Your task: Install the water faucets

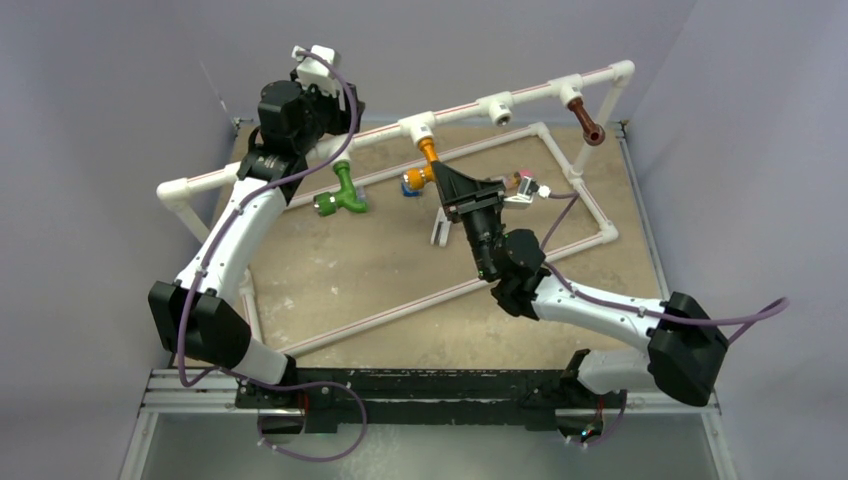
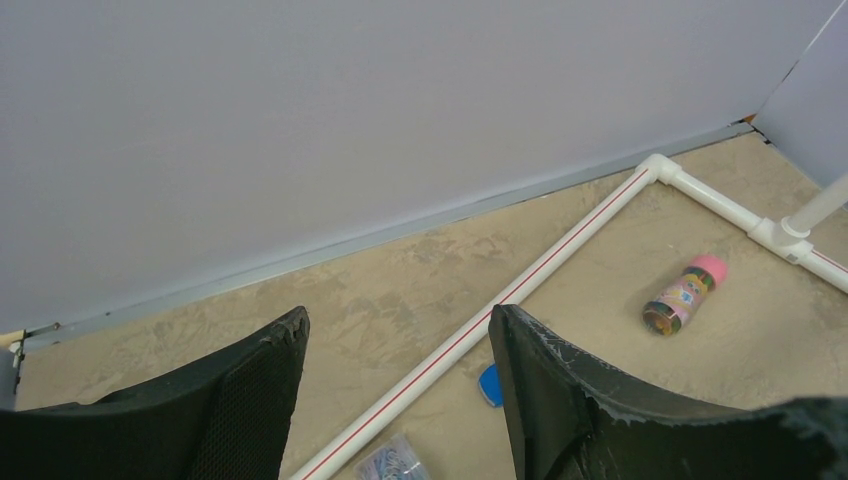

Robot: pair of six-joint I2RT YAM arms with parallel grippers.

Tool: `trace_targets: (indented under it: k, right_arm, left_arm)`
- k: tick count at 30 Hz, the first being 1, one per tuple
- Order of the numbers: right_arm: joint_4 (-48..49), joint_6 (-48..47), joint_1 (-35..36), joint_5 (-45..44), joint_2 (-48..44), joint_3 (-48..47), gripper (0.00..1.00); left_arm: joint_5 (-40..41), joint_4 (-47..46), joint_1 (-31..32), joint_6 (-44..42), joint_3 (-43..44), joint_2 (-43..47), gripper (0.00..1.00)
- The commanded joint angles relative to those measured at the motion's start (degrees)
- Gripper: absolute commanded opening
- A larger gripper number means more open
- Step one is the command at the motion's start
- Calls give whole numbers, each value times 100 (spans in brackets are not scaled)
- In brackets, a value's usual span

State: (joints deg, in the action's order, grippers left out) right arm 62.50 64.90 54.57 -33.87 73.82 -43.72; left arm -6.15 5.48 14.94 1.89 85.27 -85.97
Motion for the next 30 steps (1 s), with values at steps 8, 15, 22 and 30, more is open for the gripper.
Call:
trace_targets:
  k: [8,15,22,30]
  right_arm:
    - [-23,2308,143,1506,-153,125,20]
    - [-858,1880,37,1387,-629,237,62]
    - [-1237,1266,0,1313,-1170,598,79]
    - [-2385,-653,-34,1067,-2134,648,82]
  left_arm:
    - [-343,881,194,-11,-417,-333,66]
    - [-334,894,194,-13,-415,-345,66]
    - [-308,892,191,-21,-420,-376,66]
    - [-275,899,201,-17,-415,-420,66]
